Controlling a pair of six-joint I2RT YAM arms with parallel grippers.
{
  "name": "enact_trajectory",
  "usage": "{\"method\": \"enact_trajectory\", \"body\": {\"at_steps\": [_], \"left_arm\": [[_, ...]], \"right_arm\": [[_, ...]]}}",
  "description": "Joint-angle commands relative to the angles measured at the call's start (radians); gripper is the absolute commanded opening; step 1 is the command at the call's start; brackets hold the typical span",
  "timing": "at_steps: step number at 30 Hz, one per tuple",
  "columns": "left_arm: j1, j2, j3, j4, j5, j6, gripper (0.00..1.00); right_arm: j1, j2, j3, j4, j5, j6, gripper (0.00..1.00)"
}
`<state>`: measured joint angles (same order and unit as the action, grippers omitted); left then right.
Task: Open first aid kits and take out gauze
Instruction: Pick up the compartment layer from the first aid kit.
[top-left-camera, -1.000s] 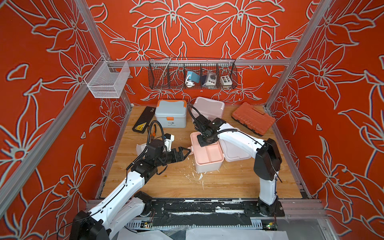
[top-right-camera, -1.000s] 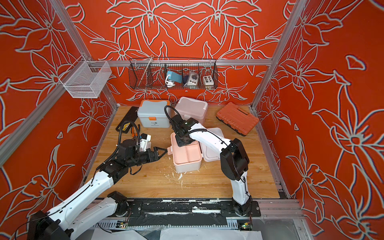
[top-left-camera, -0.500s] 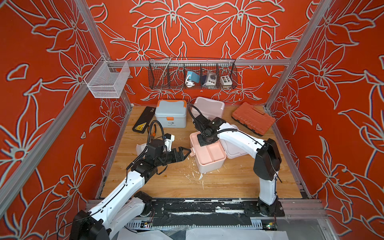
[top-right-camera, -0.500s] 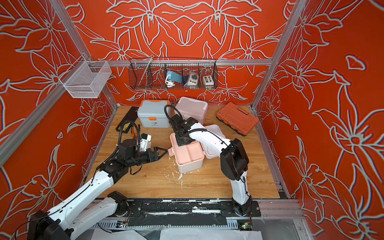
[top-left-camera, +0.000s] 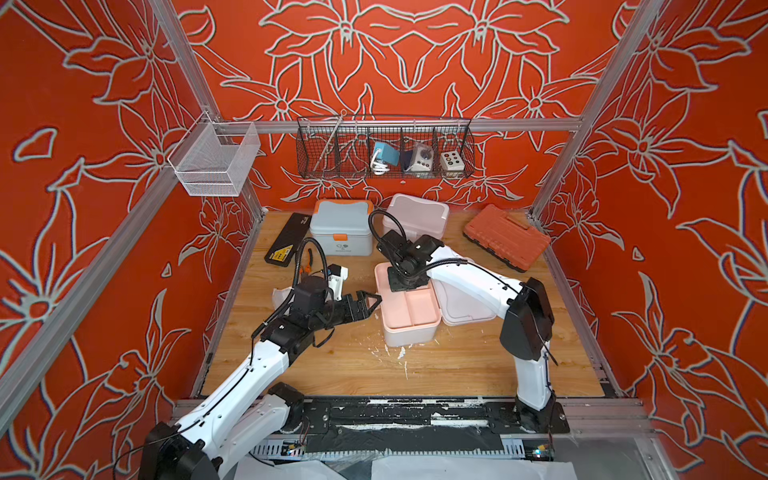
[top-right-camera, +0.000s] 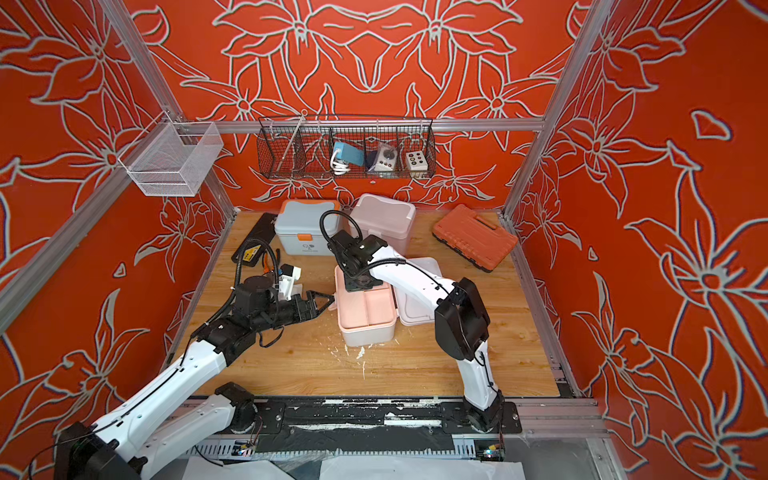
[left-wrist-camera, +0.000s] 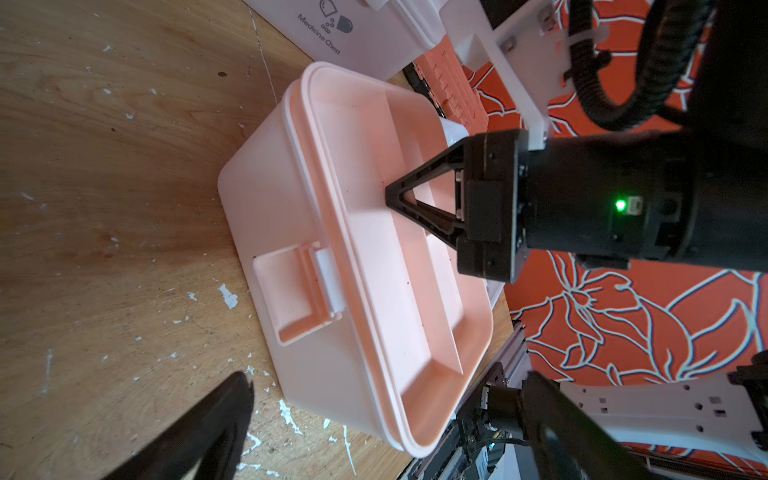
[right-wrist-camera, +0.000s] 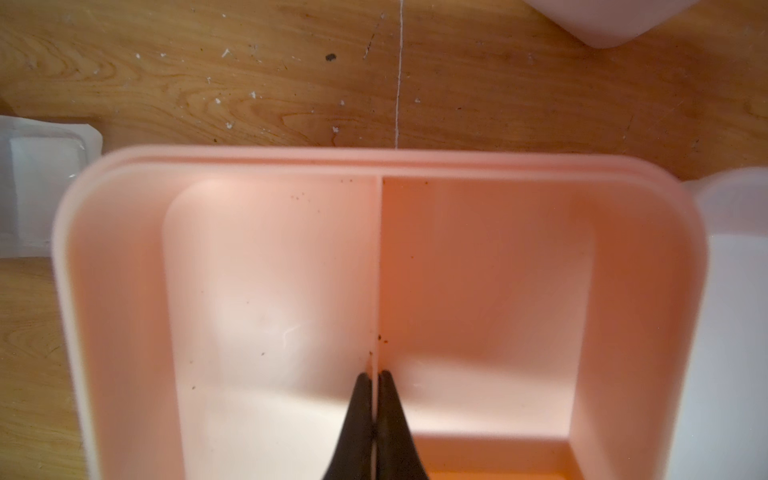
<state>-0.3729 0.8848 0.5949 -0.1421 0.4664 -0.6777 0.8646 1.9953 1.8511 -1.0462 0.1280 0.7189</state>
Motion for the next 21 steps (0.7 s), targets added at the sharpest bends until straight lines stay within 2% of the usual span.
{"method": "enact_trajectory", "body": {"at_steps": [1, 21], "left_arm": [[0.005, 0.0, 0.025, -0.01, -0.011, 0.0, 0.98], [0.005, -0.085, 0.027, -0.028, -0.047, -0.006, 0.98]], "right_arm": [[0.007, -0.007, 0.042, -0.056, 0.065, 0.055, 0.0], [0.007, -0.122, 0.036, -0.023, 0.078, 0.054, 0.0]]}}
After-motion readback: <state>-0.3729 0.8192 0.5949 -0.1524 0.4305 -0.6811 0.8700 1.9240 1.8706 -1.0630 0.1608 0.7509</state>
